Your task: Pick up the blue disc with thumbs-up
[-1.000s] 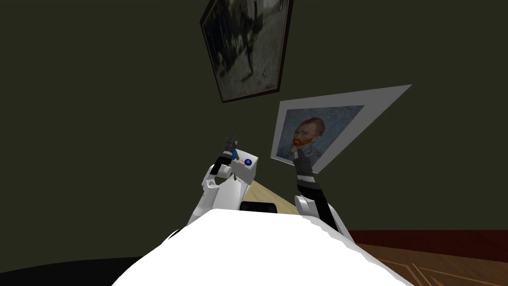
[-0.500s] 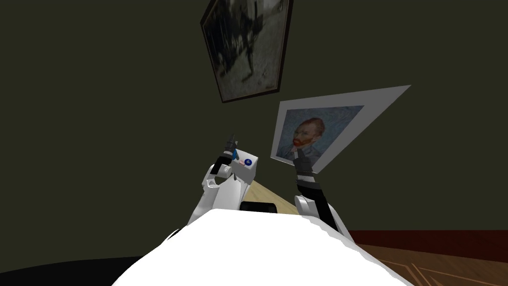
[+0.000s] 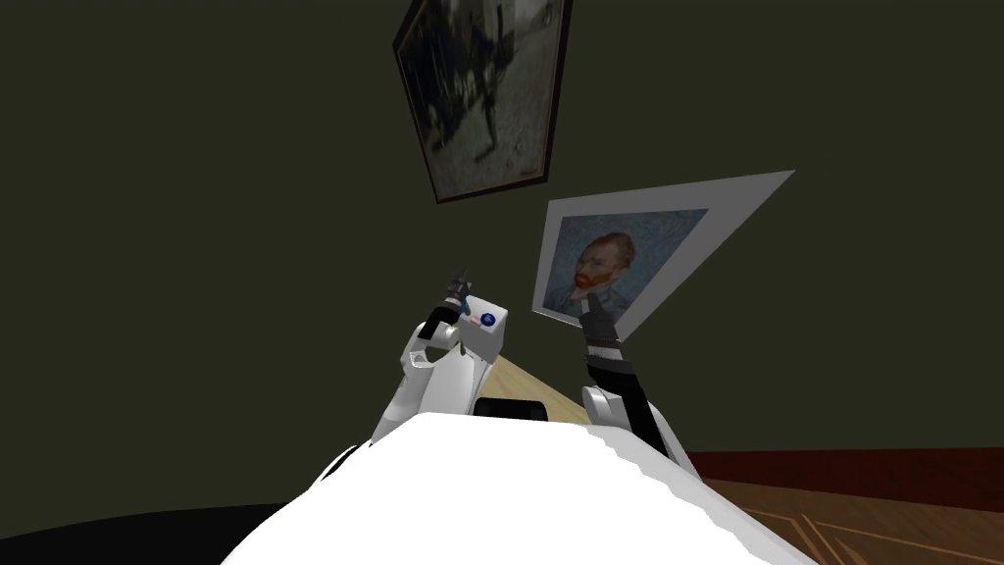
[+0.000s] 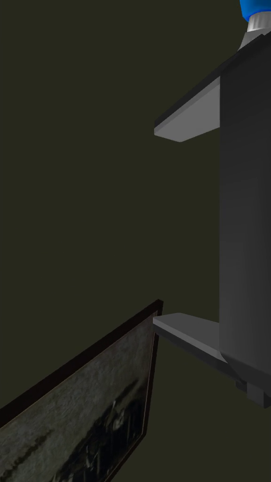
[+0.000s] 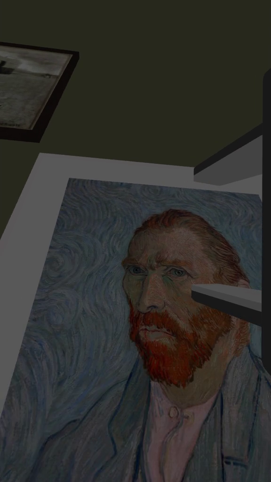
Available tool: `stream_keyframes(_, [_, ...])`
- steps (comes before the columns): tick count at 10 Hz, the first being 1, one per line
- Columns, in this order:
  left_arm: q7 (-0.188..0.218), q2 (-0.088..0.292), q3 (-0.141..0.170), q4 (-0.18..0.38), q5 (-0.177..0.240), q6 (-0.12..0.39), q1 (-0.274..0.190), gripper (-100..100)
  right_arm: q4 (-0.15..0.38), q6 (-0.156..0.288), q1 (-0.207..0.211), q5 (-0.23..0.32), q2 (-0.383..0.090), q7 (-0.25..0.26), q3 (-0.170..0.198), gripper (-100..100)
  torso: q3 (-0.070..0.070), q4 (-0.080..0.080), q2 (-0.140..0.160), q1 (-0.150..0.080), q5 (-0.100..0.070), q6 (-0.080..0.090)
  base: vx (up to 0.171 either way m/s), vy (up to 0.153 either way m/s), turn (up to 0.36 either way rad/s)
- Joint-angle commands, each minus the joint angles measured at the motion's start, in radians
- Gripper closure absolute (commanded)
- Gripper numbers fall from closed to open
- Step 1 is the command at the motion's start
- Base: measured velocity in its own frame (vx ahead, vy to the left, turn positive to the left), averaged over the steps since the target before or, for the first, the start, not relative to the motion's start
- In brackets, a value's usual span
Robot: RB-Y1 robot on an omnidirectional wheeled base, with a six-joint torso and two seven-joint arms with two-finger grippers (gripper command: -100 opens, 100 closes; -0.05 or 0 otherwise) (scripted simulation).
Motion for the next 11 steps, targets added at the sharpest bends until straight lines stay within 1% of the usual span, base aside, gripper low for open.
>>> stream_keyframes(1, [-0.013,0.0,-0.006,0.012,0.001,0.05,-0.013,-100,0.0,0.0,0.0,0.0,0.0,0.0,0.0,0,0.0,0.0,0.0,0.0,0.0,0.0,-0.029,-0.044,-0.005])
stream_keyframes(2, [-0.021,0.004,-0.009,0.02,0.005,0.082,-0.023,-100,0.0,0.0,0.0,0.0,0.0,0.0,0.0,0,0.0,0.0,0.001,0.0,0.0,0.0,-0.041,-0.058,-0.007])
stream_keyframes(3, [-0.021,0.004,-0.009,0.02,0.005,0.097,-0.023,-100,0.0,0.0,0.0,0.0,0.0,0.0,0.0,0,0.001,0.0,0.001,-0.001,0.0,0.0,-0.033,-0.046,-0.002])
stream_keyframes(4, [-0.031,0.008,-0.013,0.029,0.008,0.128,-0.034,-100,0.0,0.0,0.0,0.0,0.0,0.0,0.0,0,0.001,0.0,0.001,-0.001,0.0,0.0,-0.032,-0.04,-0.004])
stream_keyframes(5, [-0.031,0.008,-0.013,0.029,0.008,0.14,-0.034,-100,0.0,0.0,0.0,0.0,0.0,0.0,0.0,0,0.001,0.0,0.001,0.0,0.0,0.0,-0.026,-0.031,-0.004])
stream_keyframes(6, [-0.04,0.012,-0.016,0.038,0.012,0.178,-0.045,-100,0.0,0.0,0.0,0.0,0.0,0.0,0.0,0,0.001,0.0,0.001,0.0,0.0,0.0,-0.033,-0.042,-0.007])
stream_keyframes(7, [-0.04,0.012,-0.016,0.038,0.012,0.185,-0.045,-100,0.0,0.0,0.0,0.0,0.0,0.0,0.0,0,0.001,0.0,0.001,0.0,0.0,0.0,-0.027,-0.04,-0.002])
stream_keyframes(8, [-0.05,0.016,-0.02,0.047,0.016,0.224,-0.056,-100,0.0,0.0,0.0,0.0,0.0,0.0,0.0,0,0.001,0.0,0.001,0.0,0.0,0.0,-0.034,-0.047,-0.007])
stream_keyframes(11, [-0.071,0.026,-0.027,0.065,0.024,0.314,-0.081,-100,0.0,0.0,0.0,0.0,0.0,0.0,0.0,0,0.001,0.0,0.002,-0.001,0.0,0.0,-0.043,-0.055,-0.006])
